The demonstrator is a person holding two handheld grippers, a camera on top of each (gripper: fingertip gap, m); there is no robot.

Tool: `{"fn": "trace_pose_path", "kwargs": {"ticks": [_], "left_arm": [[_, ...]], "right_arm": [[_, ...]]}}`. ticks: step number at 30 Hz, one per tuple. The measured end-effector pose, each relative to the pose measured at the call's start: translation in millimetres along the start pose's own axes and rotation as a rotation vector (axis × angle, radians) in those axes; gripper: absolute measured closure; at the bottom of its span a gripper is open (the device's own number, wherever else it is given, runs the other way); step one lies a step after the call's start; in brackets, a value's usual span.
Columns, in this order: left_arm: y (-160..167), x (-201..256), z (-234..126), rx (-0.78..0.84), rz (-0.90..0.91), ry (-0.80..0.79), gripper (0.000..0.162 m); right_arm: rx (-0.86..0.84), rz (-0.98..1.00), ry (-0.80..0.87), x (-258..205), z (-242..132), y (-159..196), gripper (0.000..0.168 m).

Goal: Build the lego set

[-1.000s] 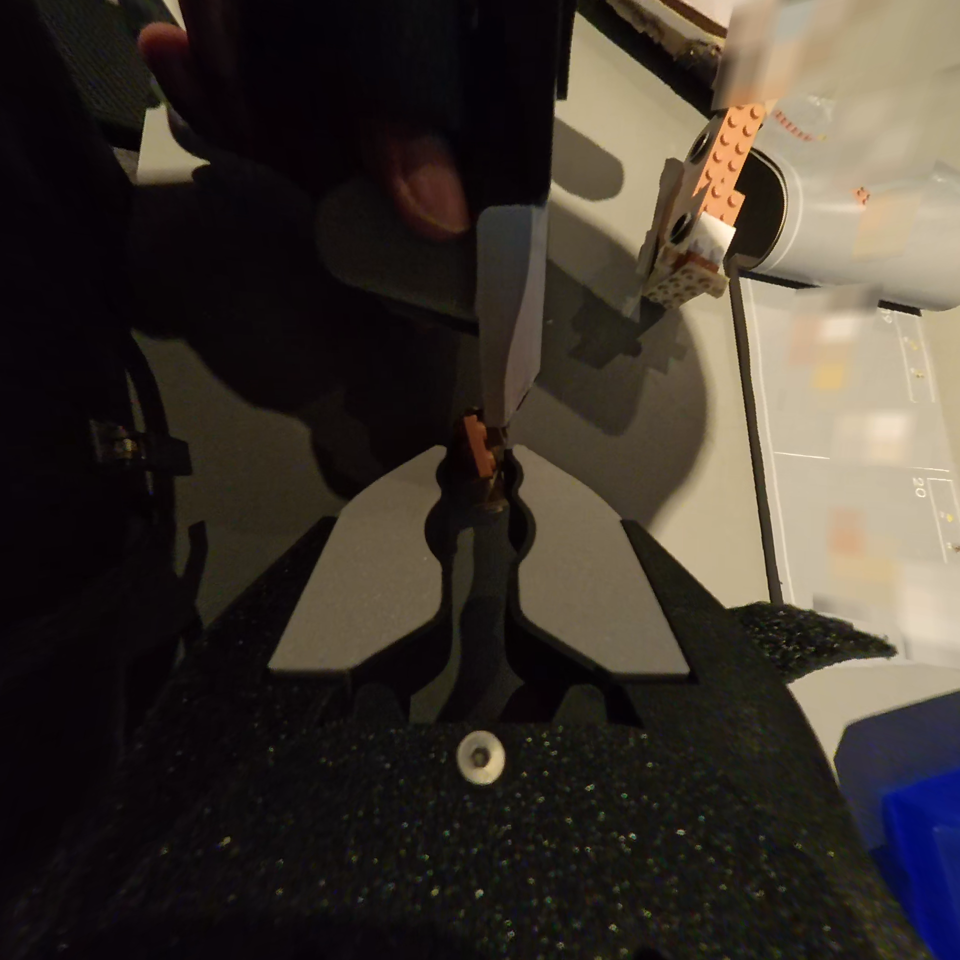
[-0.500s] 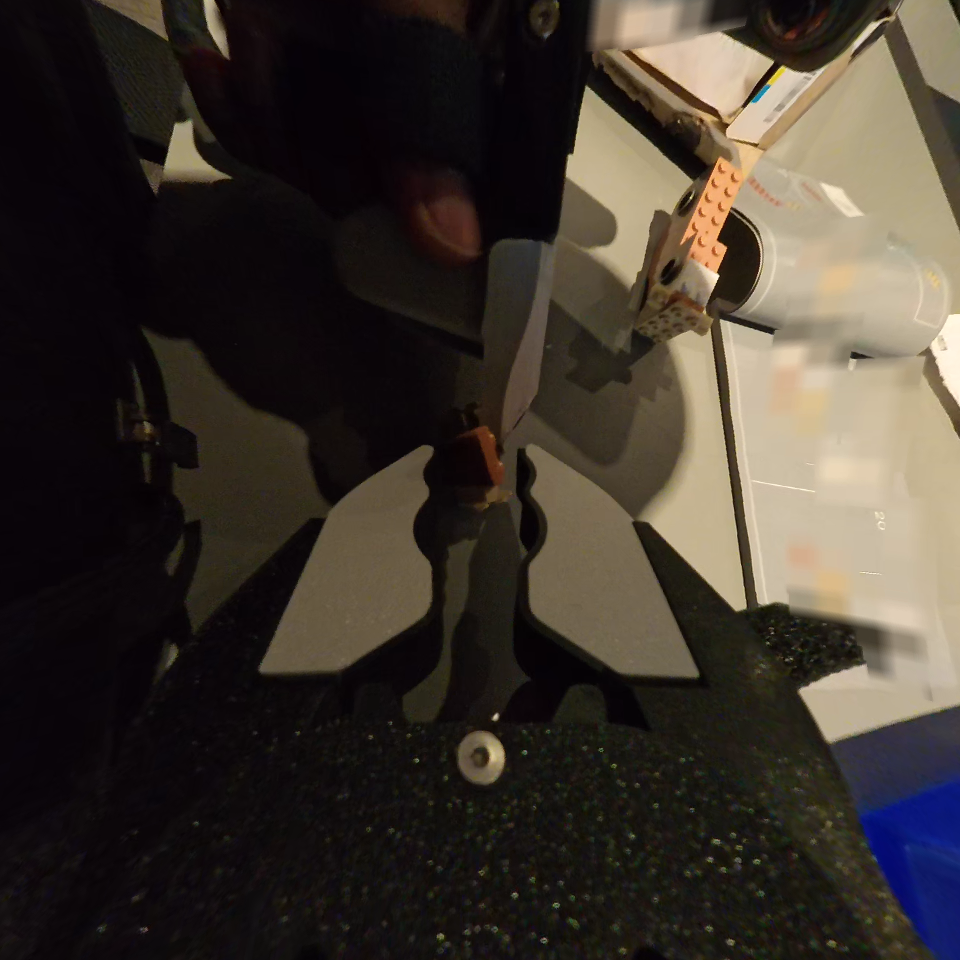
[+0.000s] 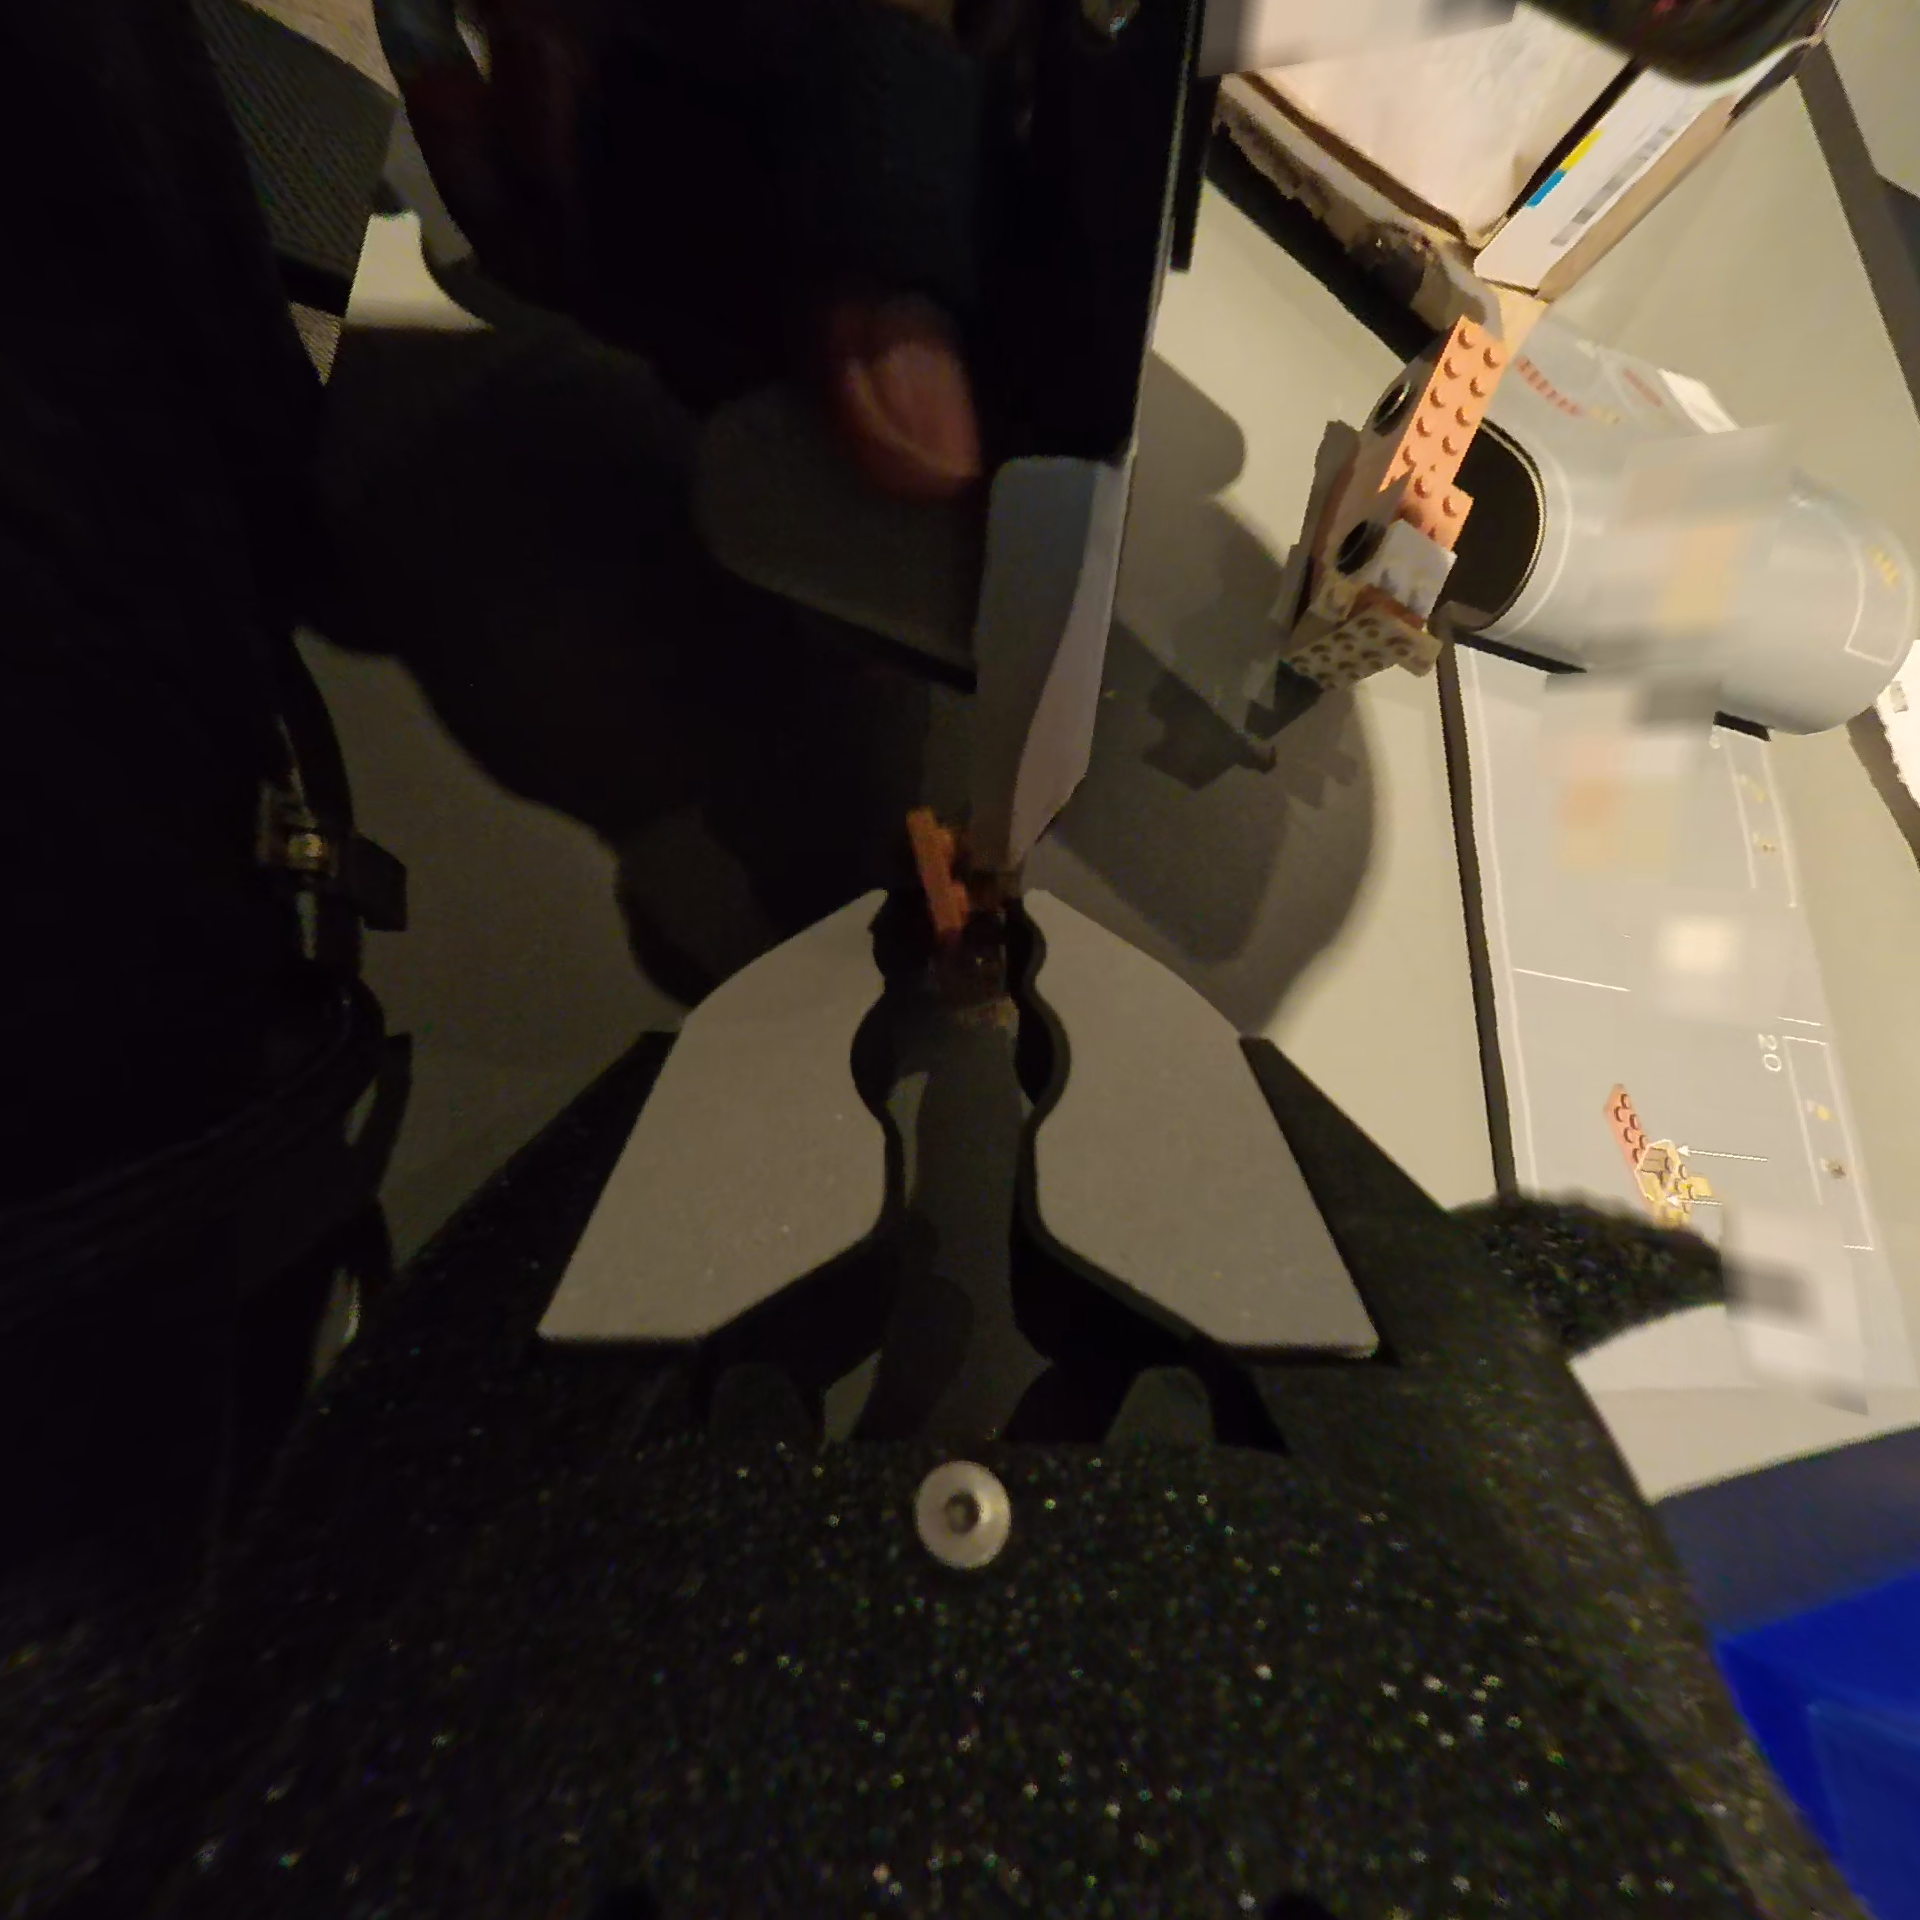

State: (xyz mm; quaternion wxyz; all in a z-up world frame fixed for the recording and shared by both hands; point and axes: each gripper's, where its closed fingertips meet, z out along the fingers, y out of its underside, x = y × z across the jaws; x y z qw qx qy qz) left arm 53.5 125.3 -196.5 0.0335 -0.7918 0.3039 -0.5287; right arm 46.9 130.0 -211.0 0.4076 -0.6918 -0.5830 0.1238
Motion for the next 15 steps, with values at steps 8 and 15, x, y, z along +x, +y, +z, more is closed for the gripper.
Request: {"fn": "trace_pose_path", "kwargs": {"ticks": [8,15], "left_arm": [[0.0,-0.5,-1.8,-0.002,0.034,-0.011,0.153],[0.1,-4.2,-7.0,-0.003,0.092,-0.04,0.152]], "right_arm": [[-0.002,0.0,0.001,0.0,0.3,0.0,0.151],[-0.01,0.015,-0.006,0.3,0.6,0.8,0.151]]}}
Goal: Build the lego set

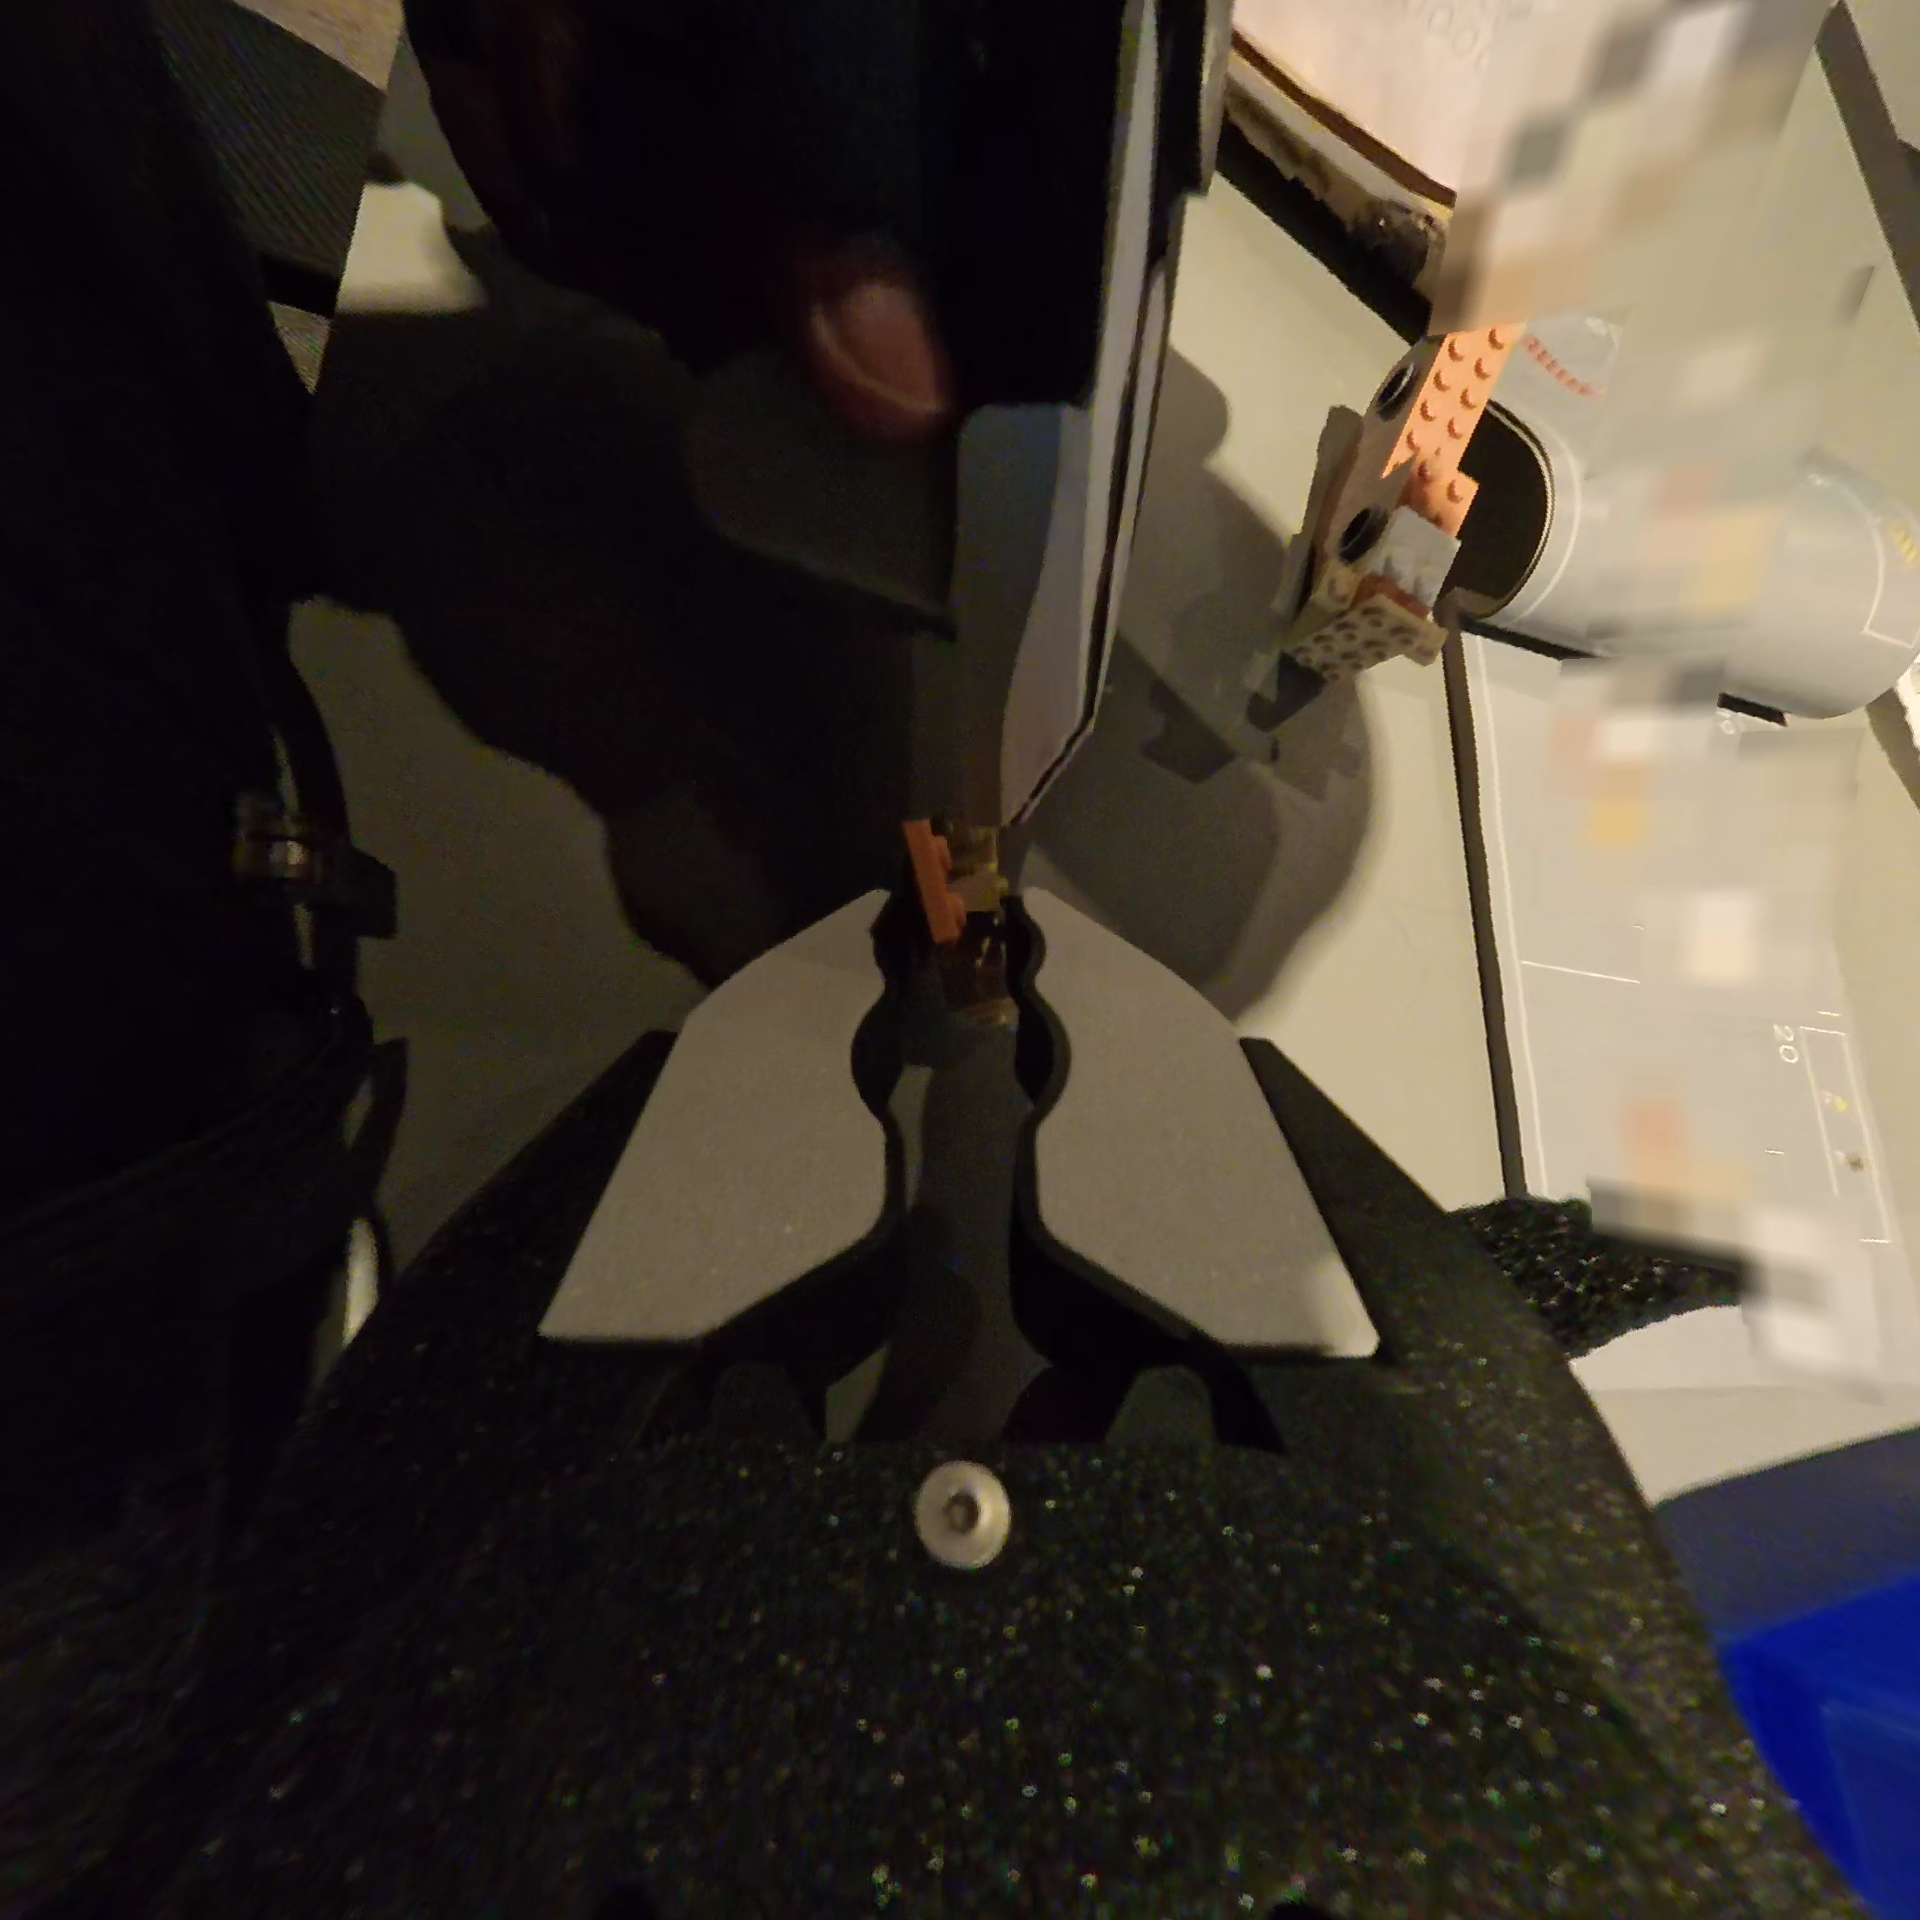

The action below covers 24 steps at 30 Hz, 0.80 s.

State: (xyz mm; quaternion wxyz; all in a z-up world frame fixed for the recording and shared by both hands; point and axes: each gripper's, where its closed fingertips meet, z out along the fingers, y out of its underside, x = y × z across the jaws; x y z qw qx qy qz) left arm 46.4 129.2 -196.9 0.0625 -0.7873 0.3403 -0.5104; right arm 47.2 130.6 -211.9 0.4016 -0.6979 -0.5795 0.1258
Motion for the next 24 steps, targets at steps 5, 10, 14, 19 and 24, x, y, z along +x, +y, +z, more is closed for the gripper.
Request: {"fn": "trace_pose_path", "kwargs": {"ticks": [5,10,14,19,24], "left_arm": [[1.0,1.7,-0.5,0.005,0.042,0.004,0.152],[4.3,7.0,-3.2,-0.019,0.289,-0.006,0.151],[0.0,4.6,-7.7,-0.006,0.651,-0.084,0.148],[6.7,1.0,-5.5,-0.064,0.967,-0.116,0.142],[3.7,-0.9,0.3,-0.073,1.076,-0.147,0.134]], "right_arm": [[-0.006,0.004,-0.006,-0.2,0.4,0.4,0.151],[-0.018,0.006,-0.015,-0.6,1.4,0.6,0.151],[-0.029,0.01,-0.025,-0.6,3.0,0.5,0.151],[-0.045,0.019,-0.041,-1.3,4.3,1.1,0.151],[-0.048,0.027,-0.046,-1.5,5.0,1.0,0.151]]}}
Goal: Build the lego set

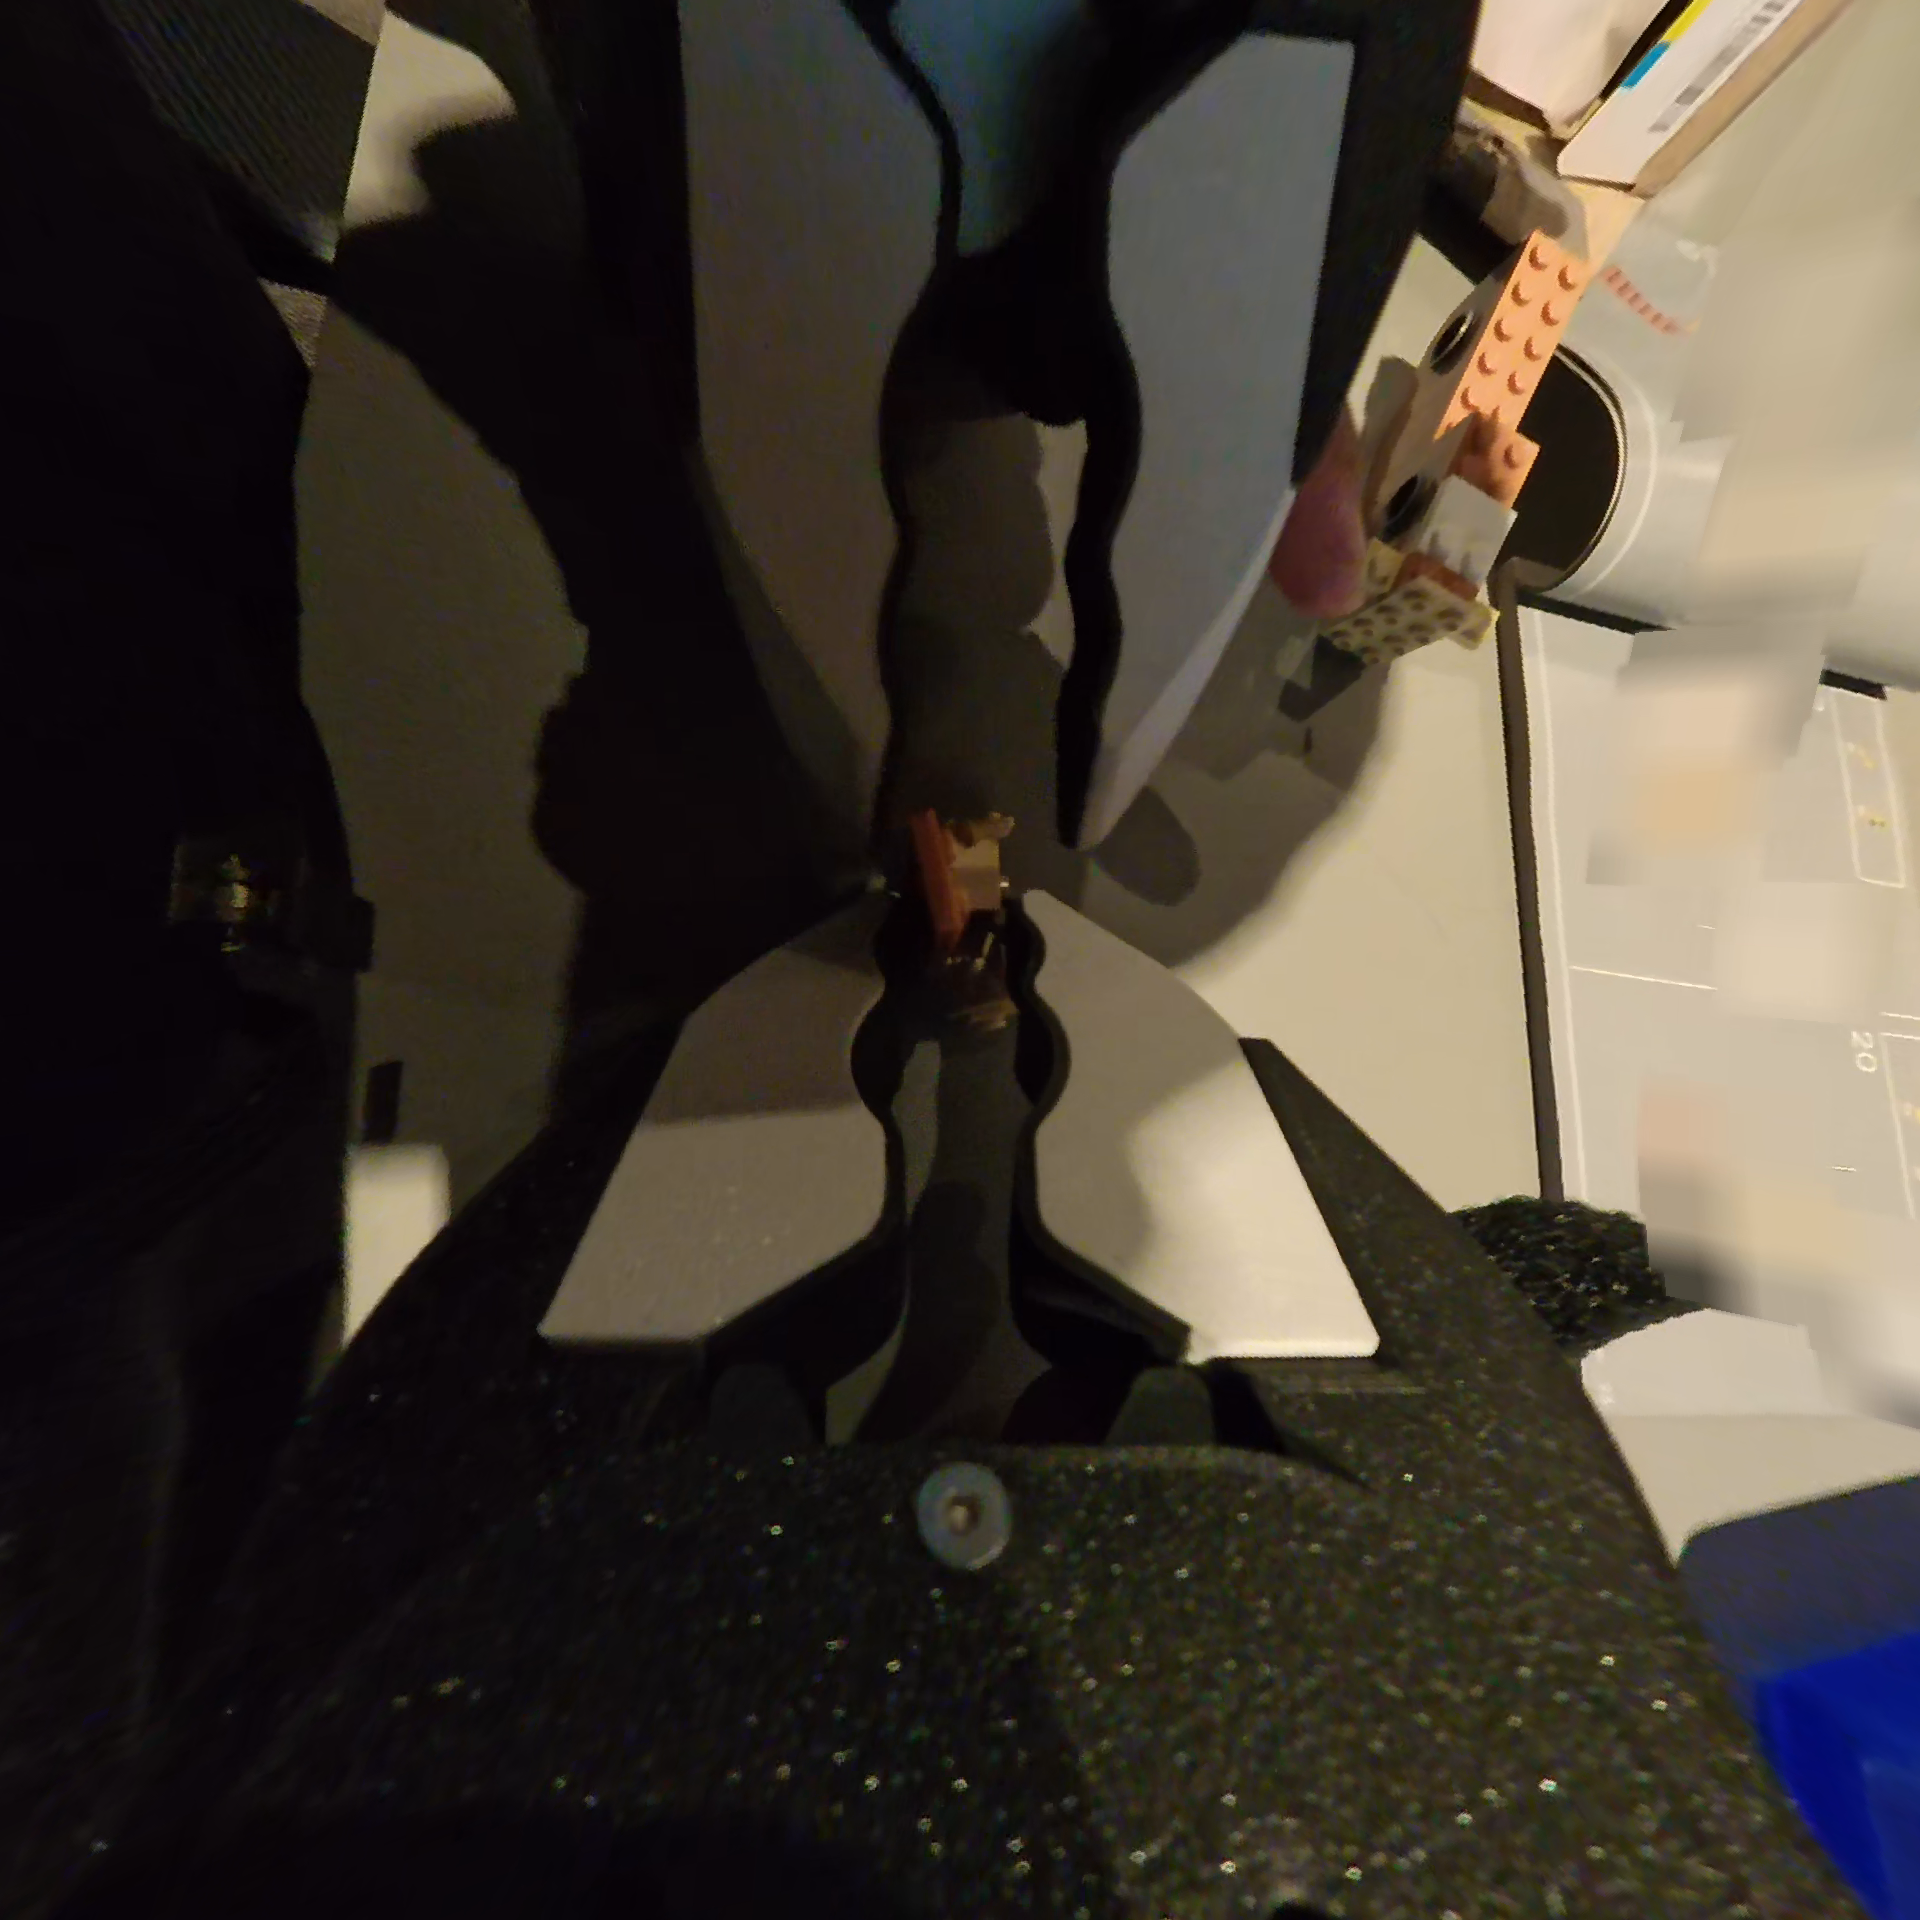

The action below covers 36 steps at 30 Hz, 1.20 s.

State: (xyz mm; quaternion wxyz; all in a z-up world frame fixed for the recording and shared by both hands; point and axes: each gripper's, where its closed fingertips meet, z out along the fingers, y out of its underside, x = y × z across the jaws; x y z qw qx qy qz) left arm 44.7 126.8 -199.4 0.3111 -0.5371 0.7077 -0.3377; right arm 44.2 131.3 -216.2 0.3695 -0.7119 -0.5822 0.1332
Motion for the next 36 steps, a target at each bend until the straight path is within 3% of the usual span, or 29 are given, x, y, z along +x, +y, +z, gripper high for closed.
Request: {"fn": "trace_pose_path", "kwargs": {"ticks": [14,36], "left_arm": [[3.0,0.5,6.3,-0.044,0.106,-0.058,0.145],[3.8,-1.9,4.9,-0.143,0.213,-0.083,0.147]], "right_arm": [[0.007,0.021,-0.004,0.4,0.4,-0.4,0.151],[-0.008,0.021,0.02,2.1,1.2,-0.2,0.151]]}}
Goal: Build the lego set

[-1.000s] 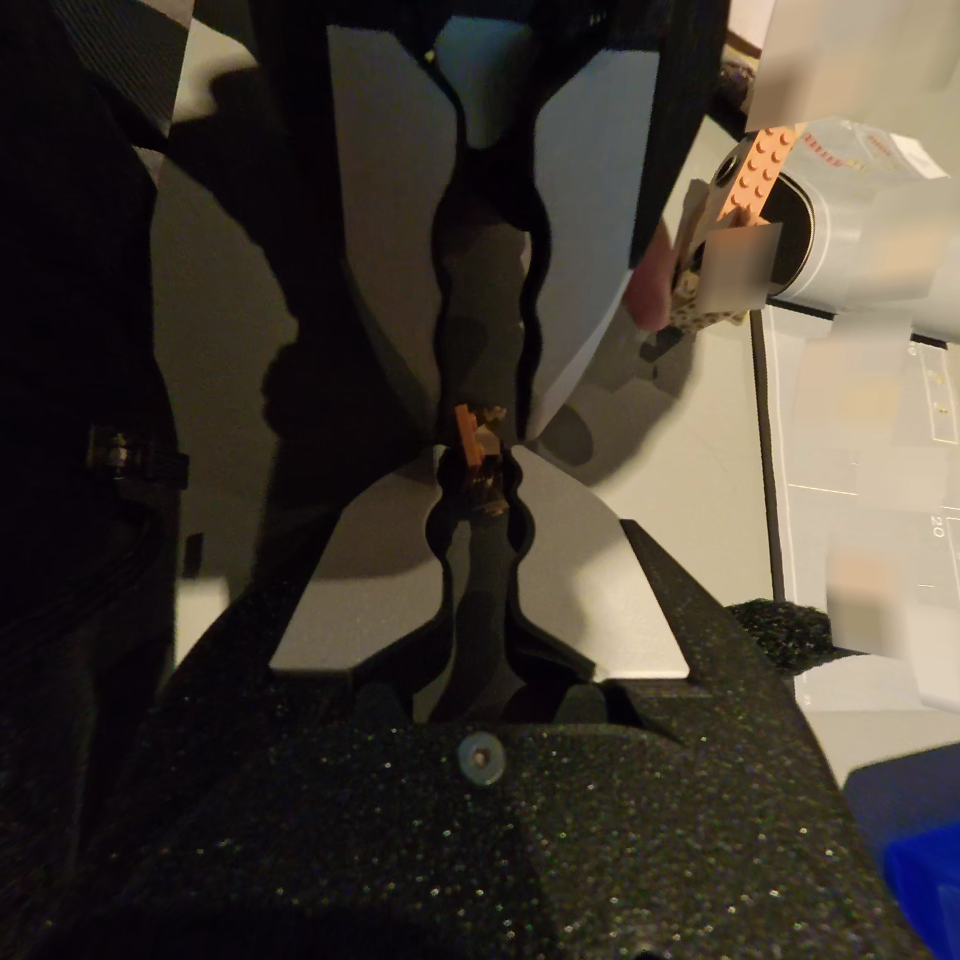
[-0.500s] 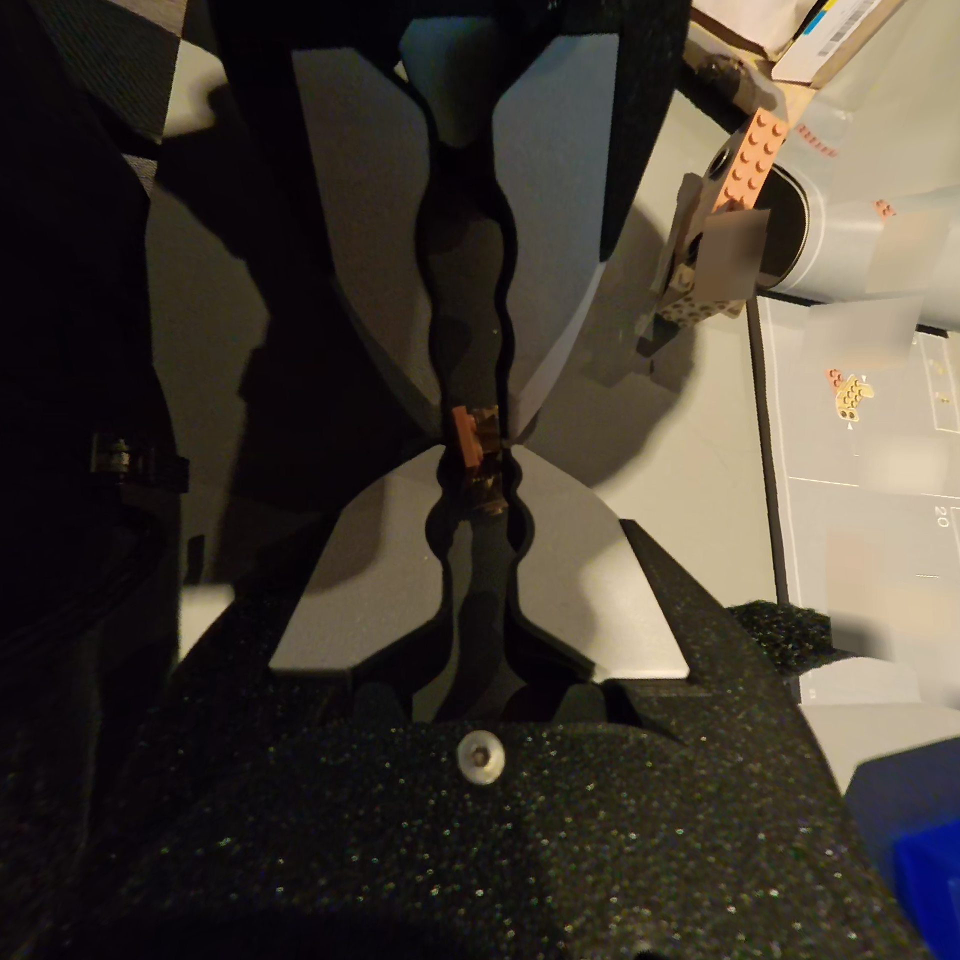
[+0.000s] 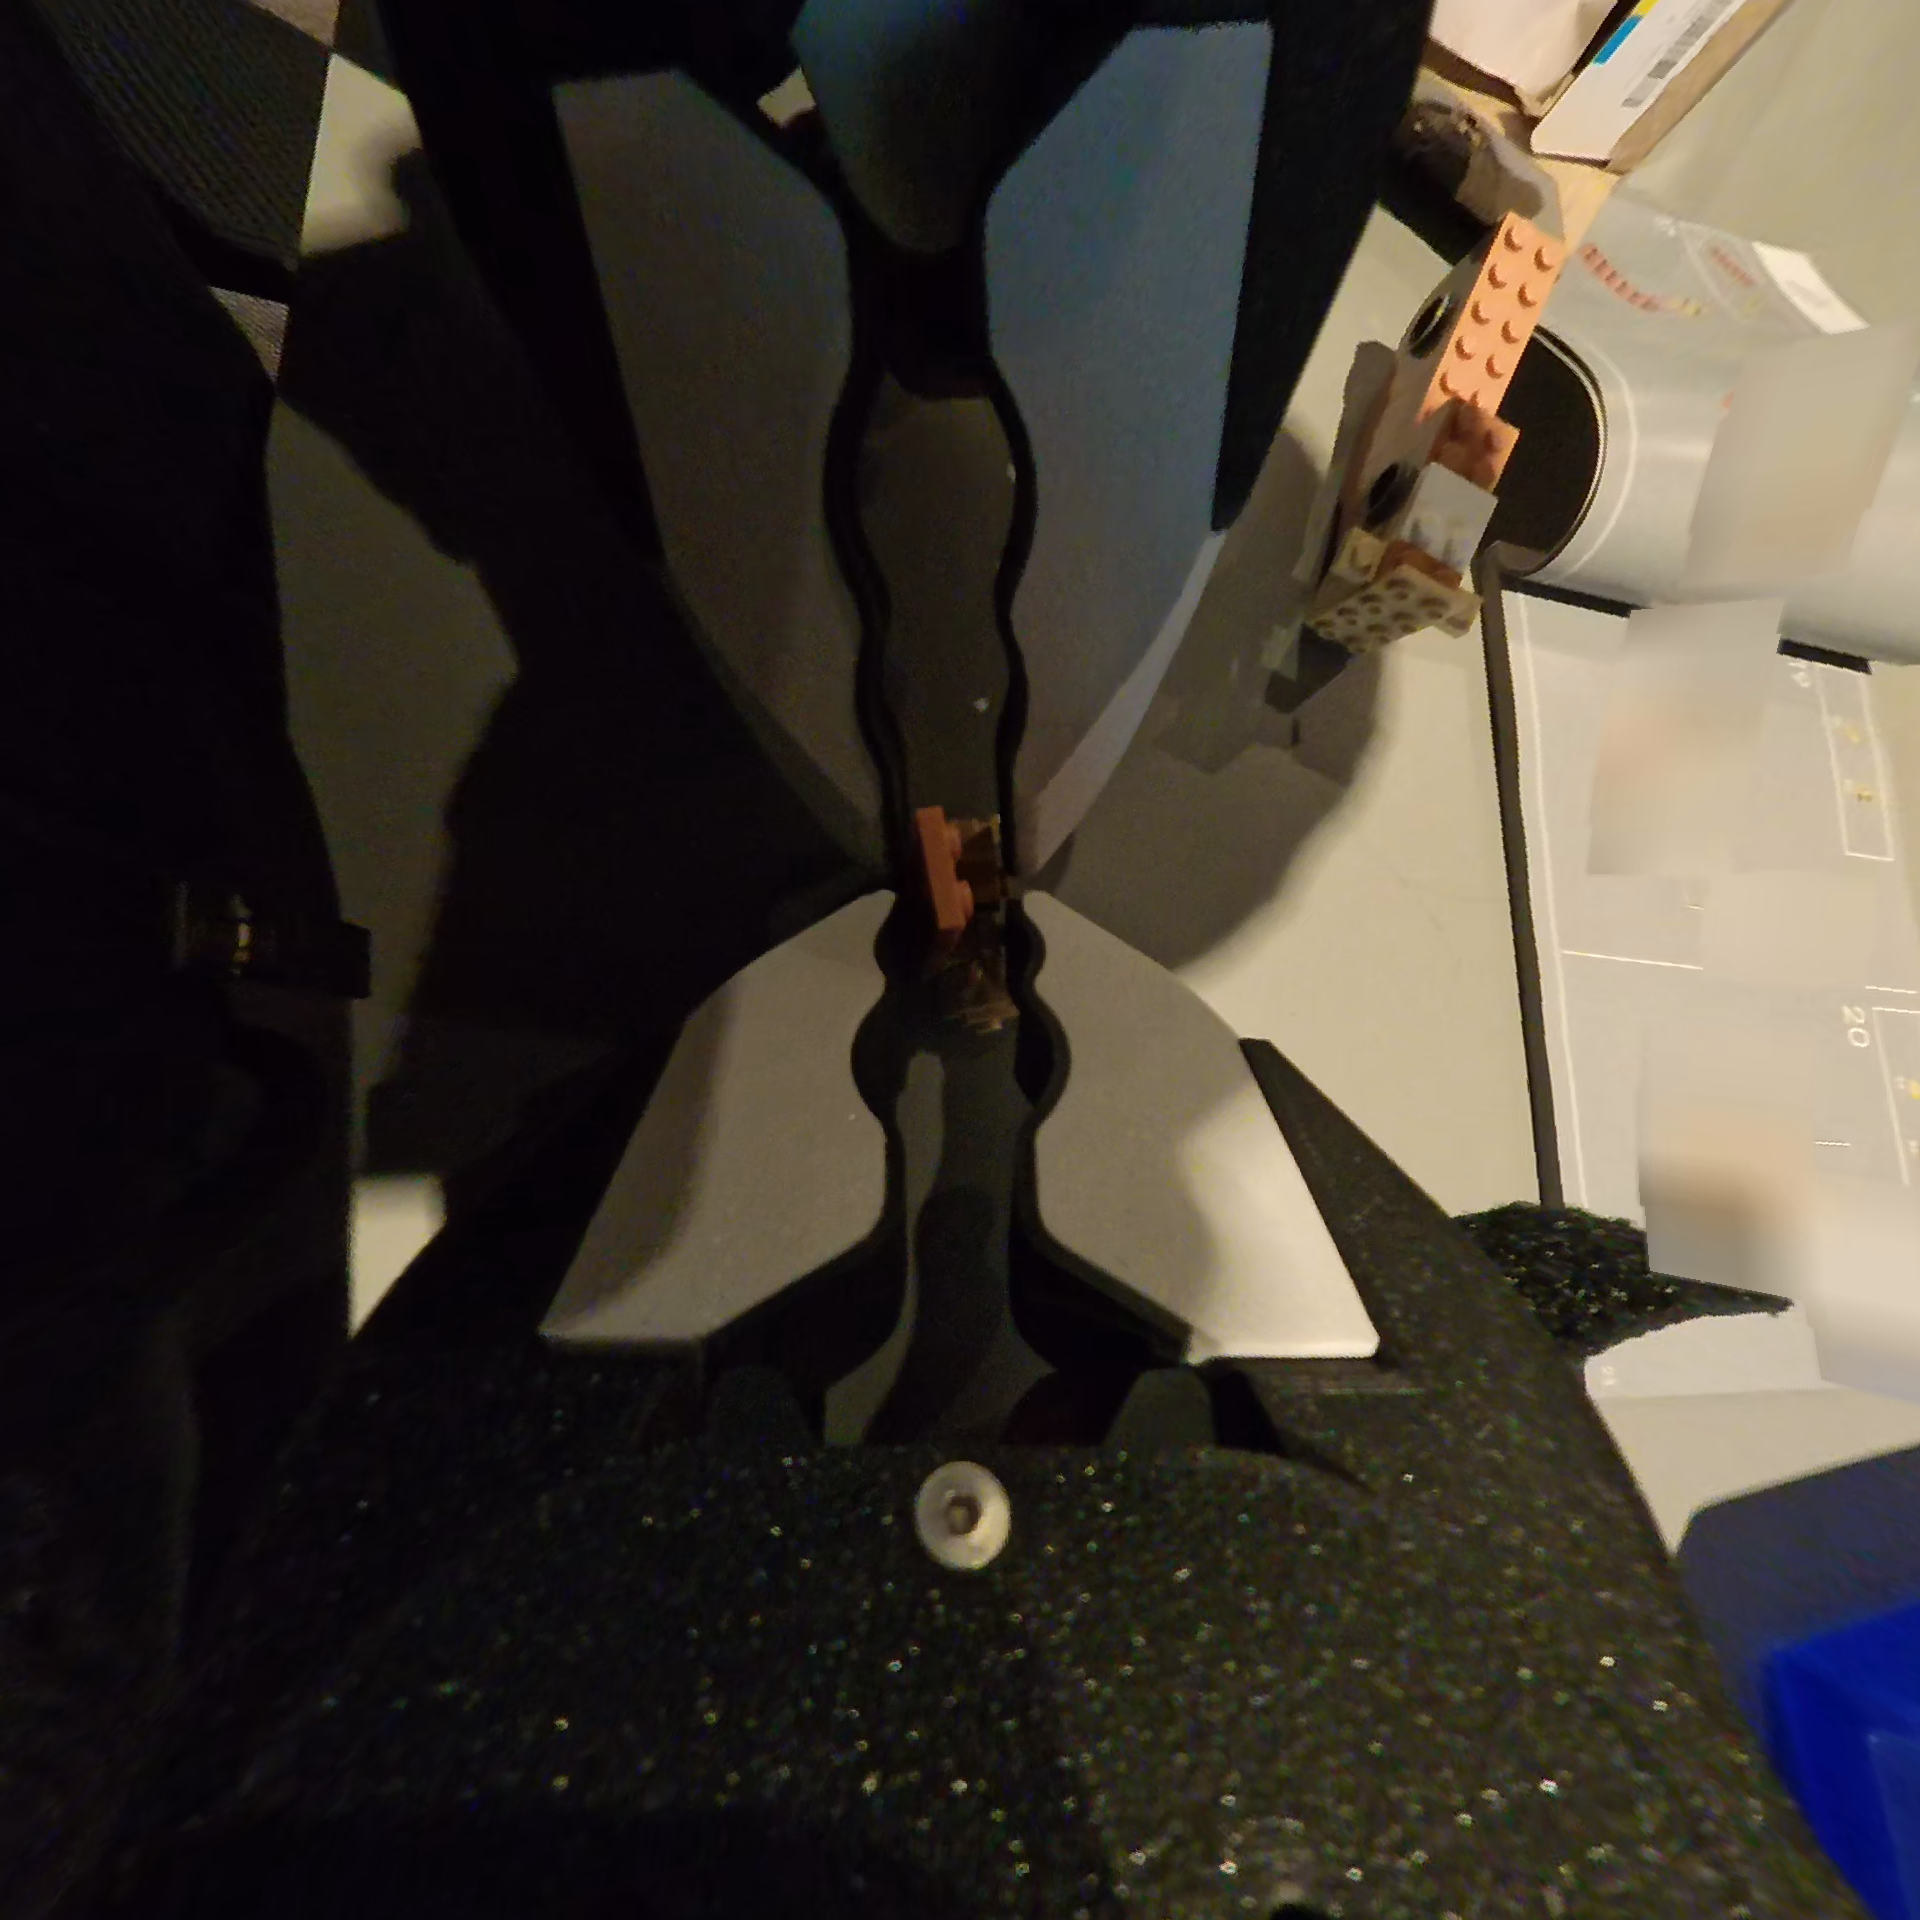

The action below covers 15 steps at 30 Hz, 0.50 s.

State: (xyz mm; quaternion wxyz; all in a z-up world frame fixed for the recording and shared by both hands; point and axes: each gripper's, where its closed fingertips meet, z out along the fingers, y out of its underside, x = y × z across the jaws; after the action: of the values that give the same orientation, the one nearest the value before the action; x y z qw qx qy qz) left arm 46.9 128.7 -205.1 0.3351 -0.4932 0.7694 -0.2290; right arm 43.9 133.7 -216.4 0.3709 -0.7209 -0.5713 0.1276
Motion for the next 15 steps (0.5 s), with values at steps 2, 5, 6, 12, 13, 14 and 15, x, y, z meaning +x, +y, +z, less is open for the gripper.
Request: {"fn": "trace_pose_path", "kwargs": {"ticks": [2,5,6,12,13,14,15], "left_arm": [[0.4,-0.4,0.1,-0.006,-0.006,0.006,0.147],[2.0,-2.1,0.2,-0.018,-0.015,0.01,0.148],[1.8,-2.4,0.3,-0.018,-0.015,0.011,0.148],[1.6,-2.7,0.6,-0.017,-0.008,0.018,0.148],[1.6,-2.7,0.6,-0.016,-0.003,0.02,0.148],[1.9,-3.2,0.6,-0.017,0.002,0.019,0.148],[2.2,-3.7,0.5,-0.019,0.006,0.02,0.148]], "right_arm": [[0.002,-0.001,0.001,0.1,0.0,-0.1,0.152],[0.007,-0.01,0.007,0.5,-0.3,-0.7,0.15],[0.008,-0.012,0.008,0.7,-0.3,-0.8,0.15],[0.021,-0.006,-0.001,0.9,-0.8,-1.0,0.15],[0.025,-0.003,-0.003,1.1,-0.8,-1.2,0.15],[0.029,0.003,-0.003,1.5,-0.7,-1.3,0.149],[0.033,0.007,-0.002,2.1,-0.6,-1.6,0.149]]}}
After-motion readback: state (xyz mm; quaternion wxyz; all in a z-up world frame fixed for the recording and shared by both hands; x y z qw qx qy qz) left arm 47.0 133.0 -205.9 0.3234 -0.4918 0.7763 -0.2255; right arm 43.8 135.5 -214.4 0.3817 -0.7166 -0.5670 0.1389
